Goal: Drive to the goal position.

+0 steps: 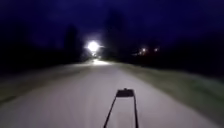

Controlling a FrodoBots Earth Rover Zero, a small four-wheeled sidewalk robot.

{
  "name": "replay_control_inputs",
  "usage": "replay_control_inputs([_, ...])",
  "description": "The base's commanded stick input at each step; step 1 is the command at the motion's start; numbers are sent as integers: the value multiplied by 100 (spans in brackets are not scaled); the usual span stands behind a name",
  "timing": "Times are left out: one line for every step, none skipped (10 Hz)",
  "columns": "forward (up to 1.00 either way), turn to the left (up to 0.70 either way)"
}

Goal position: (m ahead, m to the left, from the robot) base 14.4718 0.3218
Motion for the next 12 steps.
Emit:
replay_control_inputs([100, 0])
replay_control_inputs([100, 21])
replay_control_inputs([100, 40])
replay_control_inputs([100, 40])
replay_control_inputs([100, 23])
replay_control_inputs([100, 0])
replay_control_inputs([100, 0])
replay_control_inputs([100, 0])
replay_control_inputs([100, 0])
replay_control_inputs([100, 0])
replay_control_inputs([100, 0])
replay_control_inputs([100, 0])
